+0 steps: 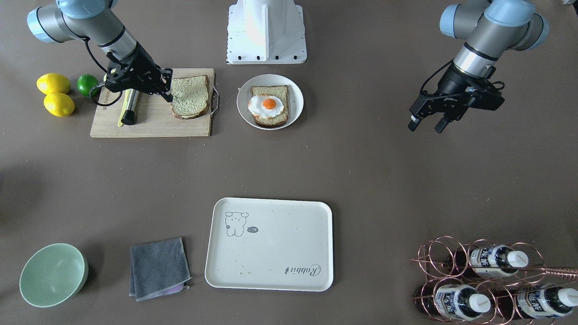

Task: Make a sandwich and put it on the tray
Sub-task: 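Lower the right gripper and grasp the edge of the bread slice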

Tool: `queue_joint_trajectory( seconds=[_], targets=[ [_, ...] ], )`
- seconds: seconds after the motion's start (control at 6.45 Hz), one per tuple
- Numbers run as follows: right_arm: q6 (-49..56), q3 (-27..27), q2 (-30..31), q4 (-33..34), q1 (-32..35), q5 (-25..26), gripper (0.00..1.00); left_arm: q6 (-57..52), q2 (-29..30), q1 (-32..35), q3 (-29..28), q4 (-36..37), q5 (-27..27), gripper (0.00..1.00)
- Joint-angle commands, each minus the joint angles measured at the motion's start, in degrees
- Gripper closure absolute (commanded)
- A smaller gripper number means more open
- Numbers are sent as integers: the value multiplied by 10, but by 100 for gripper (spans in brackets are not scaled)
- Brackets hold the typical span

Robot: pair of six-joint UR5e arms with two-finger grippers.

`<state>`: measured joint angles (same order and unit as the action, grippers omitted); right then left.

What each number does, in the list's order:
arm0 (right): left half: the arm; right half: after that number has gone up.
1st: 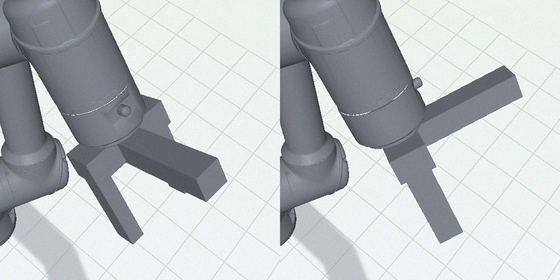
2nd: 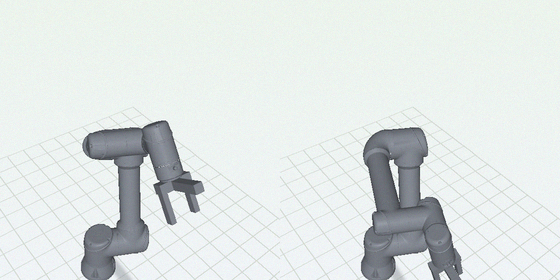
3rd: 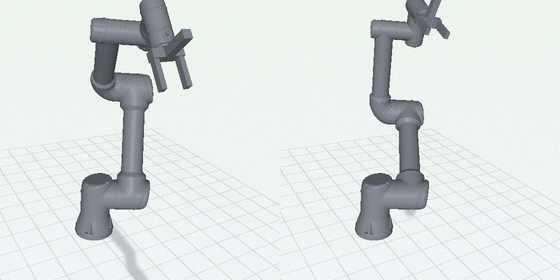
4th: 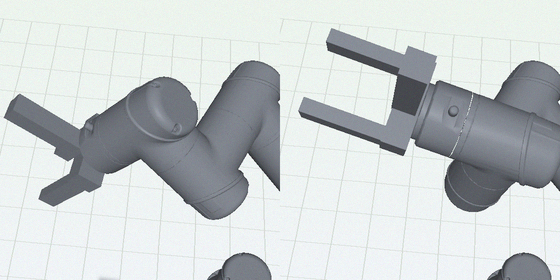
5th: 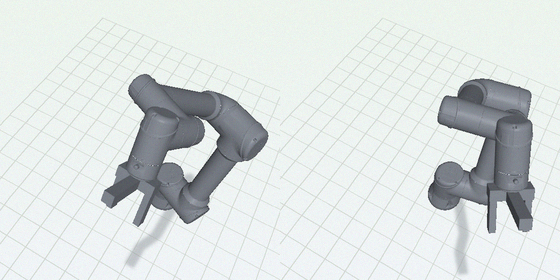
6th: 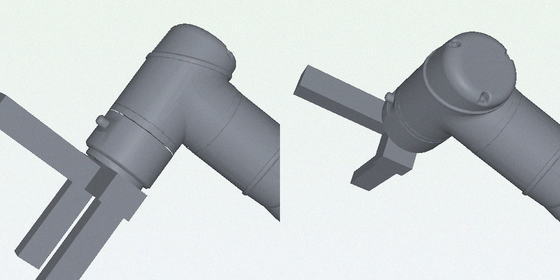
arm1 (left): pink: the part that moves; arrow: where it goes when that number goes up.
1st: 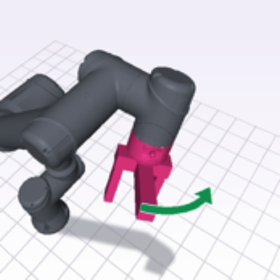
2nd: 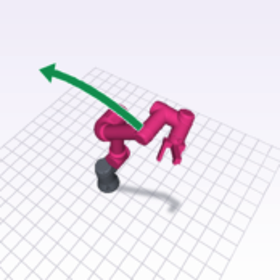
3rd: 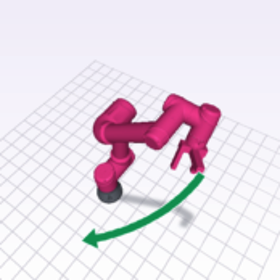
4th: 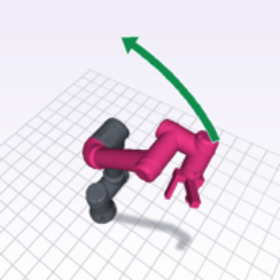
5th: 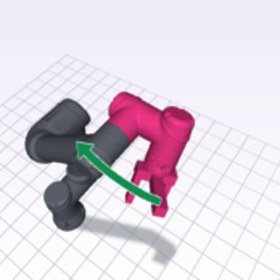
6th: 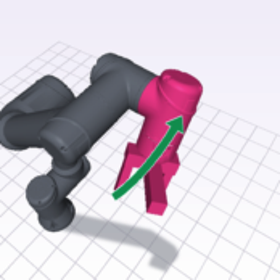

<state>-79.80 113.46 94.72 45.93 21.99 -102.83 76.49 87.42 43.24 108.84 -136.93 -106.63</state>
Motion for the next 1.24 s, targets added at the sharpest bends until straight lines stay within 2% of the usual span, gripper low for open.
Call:
queue_joint_trajectory(
  seconds=[0.0,0.77,1.08],
  targets=[
    [0,1,-1,0,0,1,71,0,1,0,-2,0,0,3],
    [0,4,0,3,-9,18,69,0,1,0,-4,0,0,3],
    [0,7,3,3,-6,18,46,0,0,0,-4,0,-1,3]
  ],
)
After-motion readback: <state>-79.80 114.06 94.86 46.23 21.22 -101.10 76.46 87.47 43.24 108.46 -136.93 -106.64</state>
